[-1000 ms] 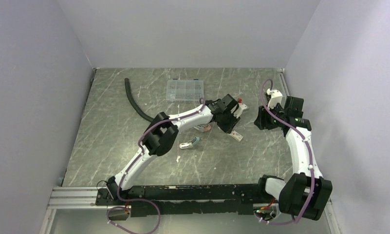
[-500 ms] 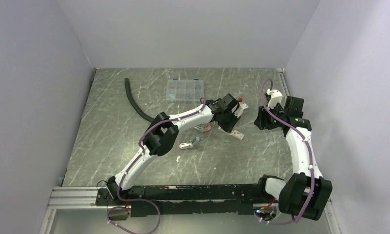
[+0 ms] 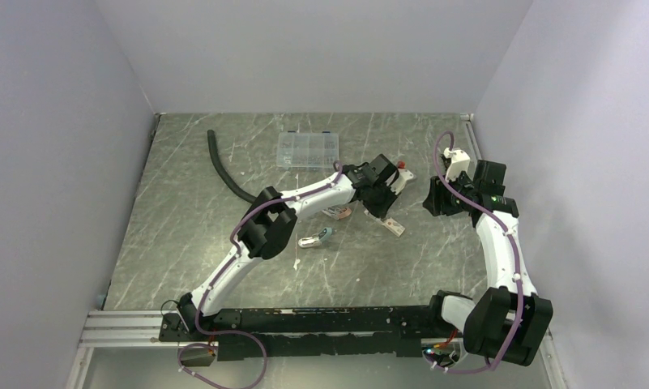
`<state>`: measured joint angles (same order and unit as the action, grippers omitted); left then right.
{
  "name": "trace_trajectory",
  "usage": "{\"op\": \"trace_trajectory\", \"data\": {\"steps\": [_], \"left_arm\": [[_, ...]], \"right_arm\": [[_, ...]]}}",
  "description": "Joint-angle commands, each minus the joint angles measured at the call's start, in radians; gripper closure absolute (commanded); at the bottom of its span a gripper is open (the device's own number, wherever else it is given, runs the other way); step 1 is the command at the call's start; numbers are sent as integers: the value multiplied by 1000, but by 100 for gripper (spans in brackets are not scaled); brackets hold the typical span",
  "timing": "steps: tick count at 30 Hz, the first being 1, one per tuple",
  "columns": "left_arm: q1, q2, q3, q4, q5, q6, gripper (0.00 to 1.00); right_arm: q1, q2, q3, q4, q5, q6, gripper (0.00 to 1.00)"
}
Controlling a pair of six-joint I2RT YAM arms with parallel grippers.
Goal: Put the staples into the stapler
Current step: Pick up the staple from the staple box.
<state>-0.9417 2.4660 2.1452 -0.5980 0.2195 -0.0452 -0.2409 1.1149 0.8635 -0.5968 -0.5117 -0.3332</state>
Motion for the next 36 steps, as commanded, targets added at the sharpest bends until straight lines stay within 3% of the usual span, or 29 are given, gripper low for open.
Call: {"op": "trace_trajectory", "data": {"steps": [1, 36], "left_arm": [[-7, -20, 45, -3, 2, 8, 86], [24, -154, -62, 4, -43, 30, 90]], "right_arm": [[-6, 0, 2, 14, -34, -13, 49], [-6, 25, 16, -1, -98, -18, 49]]}}
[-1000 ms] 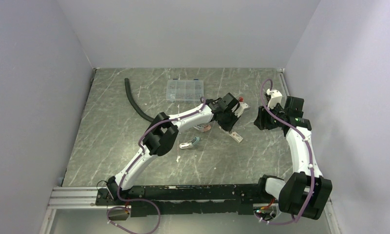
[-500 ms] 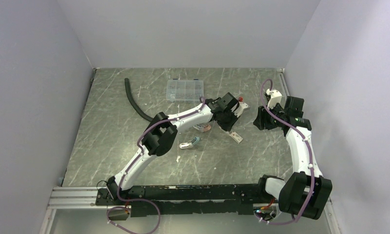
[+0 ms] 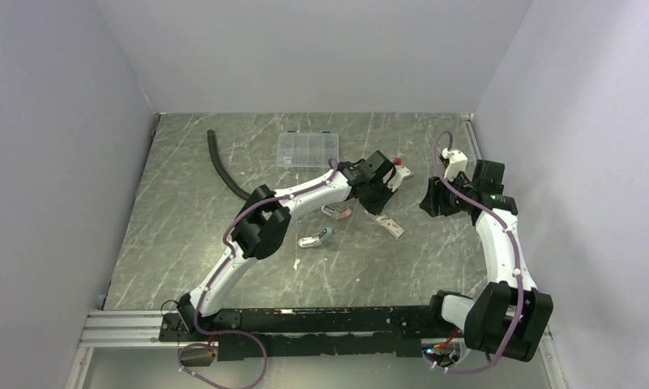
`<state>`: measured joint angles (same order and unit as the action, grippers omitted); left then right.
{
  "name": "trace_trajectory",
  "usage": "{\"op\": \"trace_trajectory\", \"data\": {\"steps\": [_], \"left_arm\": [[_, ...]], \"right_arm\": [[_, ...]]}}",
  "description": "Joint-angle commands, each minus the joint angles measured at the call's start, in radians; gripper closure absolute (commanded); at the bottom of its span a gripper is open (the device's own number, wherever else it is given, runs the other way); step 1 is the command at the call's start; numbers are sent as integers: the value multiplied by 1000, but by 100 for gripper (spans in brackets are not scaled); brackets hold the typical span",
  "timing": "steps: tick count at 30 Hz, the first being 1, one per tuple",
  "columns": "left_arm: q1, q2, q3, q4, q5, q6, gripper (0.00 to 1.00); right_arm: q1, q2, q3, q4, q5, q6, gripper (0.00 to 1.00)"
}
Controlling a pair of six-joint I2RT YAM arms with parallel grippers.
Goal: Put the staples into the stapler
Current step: Pick up the staple from the staple box.
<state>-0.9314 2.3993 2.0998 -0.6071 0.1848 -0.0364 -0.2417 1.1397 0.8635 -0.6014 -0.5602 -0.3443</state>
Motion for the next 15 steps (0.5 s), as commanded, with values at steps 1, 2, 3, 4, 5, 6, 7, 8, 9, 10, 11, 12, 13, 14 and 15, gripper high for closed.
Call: {"op": "trace_trajectory", "data": {"steps": [1, 2, 3, 4, 5, 6, 7, 8, 9, 10, 11, 12, 13, 14, 15], "left_arm": [[22, -97, -23, 15, 2, 13, 90], [31, -111, -37, 21, 20, 3, 91], [44, -127, -56, 30, 42, -11, 91], [56, -149, -78, 44, 67, -26, 91], [68, -174, -107, 58, 92, -39, 91], [81, -201, -136, 77, 120, -49, 91], [92, -242, -168, 96, 139, -55, 91], [103, -271, -199, 113, 157, -58, 91], [113, -301, -226, 128, 172, -57, 91], [122, -329, -251, 139, 178, -54, 91], [131, -353, -269, 140, 179, -52, 91], [139, -378, -286, 141, 182, -45, 91], [144, -402, -300, 142, 182, -40, 91], [146, -424, -316, 140, 179, -32, 91], [149, -447, -328, 136, 176, -23, 91]], "right_arm": [[-5, 2, 19, 5, -69, 0, 49], [-5, 6, 24, 4, -93, 9, 48], [-5, 10, 28, 1, -124, 18, 48], [-4, 15, 33, 0, -162, 26, 48], [-3, 19, 38, 4, -200, 37, 48], [-1, 22, 38, 12, -234, 50, 48], [2, 24, 37, 26, -270, 64, 48], [5, 25, 33, 45, -304, 86, 48], [7, 23, 25, 83, -344, 109, 48], [12, 19, 12, 120, -384, 133, 47], [21, 12, -5, 164, -413, 171, 47], [33, 5, -20, 219, -436, 209, 47], [50, -2, -36, 275, -450, 250, 46], [75, -7, -47, 325, -451, 287, 46], [119, -7, -50, 366, -447, 318, 45]]}}
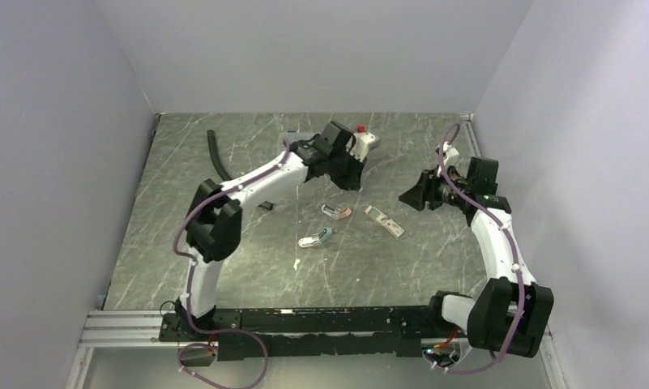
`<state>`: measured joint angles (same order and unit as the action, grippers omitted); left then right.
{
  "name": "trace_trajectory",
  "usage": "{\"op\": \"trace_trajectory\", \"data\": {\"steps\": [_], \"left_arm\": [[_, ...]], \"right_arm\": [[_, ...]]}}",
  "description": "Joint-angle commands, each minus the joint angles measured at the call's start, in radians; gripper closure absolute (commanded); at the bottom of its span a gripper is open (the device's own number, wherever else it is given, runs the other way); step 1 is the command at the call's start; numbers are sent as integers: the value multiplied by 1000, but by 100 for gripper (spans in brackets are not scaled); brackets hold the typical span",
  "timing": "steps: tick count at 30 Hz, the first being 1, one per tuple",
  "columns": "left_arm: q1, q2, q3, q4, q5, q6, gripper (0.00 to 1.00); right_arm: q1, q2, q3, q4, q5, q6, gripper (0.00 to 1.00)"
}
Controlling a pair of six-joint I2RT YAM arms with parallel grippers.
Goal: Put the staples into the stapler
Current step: Pick up the staple from the staple box.
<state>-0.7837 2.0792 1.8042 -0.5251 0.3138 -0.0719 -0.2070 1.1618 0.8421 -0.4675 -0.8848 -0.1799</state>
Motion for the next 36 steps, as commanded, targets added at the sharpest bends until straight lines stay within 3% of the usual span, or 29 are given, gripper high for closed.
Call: {"op": "trace_trajectory", "data": {"steps": [1, 5, 10, 16, 36], "left_arm": [[2, -146, -43, 50, 45, 21, 91], [5, -217, -77, 40, 32, 31, 91], [6, -278, -119, 53, 30, 28, 90], [6, -297, -146, 70, 39, 25, 90], [6, -279, -151, 80, 53, 14, 90]], "right_arm": [[122, -22, -22, 258, -114, 162, 45], [260, 55, 43, 325, -113, 206, 44], [316, 118, 65, 462, -160, 289, 44], [330, 179, 82, 517, -226, 323, 45], [331, 307, 111, 520, -299, 361, 62]]}}
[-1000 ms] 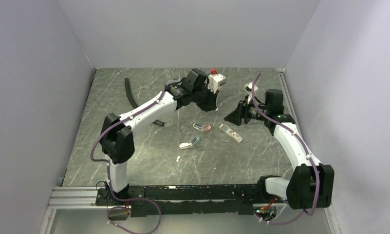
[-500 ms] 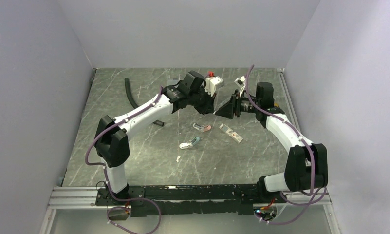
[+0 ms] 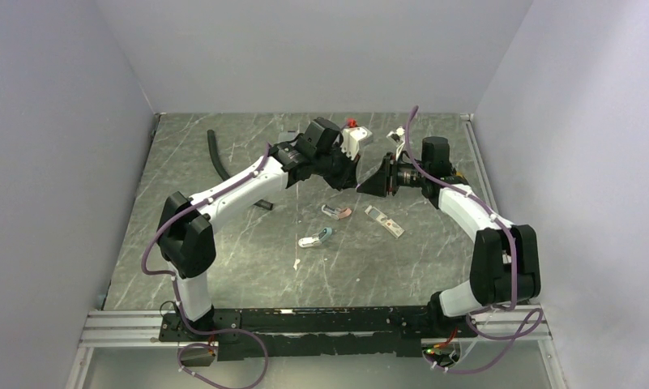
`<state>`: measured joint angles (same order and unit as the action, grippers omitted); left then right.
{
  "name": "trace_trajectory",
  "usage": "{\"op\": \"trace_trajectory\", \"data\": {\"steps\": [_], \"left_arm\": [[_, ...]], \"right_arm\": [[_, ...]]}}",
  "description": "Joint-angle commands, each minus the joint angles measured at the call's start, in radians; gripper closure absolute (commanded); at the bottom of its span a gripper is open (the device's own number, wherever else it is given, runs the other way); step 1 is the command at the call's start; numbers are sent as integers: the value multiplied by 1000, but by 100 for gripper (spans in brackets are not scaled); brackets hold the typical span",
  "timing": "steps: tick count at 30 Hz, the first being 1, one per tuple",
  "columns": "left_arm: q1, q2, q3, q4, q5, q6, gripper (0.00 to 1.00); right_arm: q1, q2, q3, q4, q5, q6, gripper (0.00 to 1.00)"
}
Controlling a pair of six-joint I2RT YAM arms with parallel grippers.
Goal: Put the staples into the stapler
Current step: Pick up the staple from the staple box.
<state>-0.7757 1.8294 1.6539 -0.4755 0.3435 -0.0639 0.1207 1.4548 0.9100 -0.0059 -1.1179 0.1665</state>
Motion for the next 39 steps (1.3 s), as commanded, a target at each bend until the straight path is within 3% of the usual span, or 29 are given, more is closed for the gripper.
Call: {"op": "trace_trajectory", "data": {"steps": [1, 18, 25, 31, 39], "left_arm": [[-2, -28, -2, 31, 25, 7, 89], [-2, -15, -4, 37, 36, 22, 89], [-3, -18, -19, 47, 45, 30, 89], [-3, -23, -21, 51, 57, 39, 84], [-3, -27, -16, 51, 73, 44, 76]], "right_arm": [[4, 17, 44, 63, -73, 20, 63], [1, 52, 55, 78, -116, 48, 71], [-6, 58, 63, 63, -113, 37, 79], [-6, 50, 80, -1, -88, -36, 89], [-4, 27, 61, -53, -56, -118, 95]]}}
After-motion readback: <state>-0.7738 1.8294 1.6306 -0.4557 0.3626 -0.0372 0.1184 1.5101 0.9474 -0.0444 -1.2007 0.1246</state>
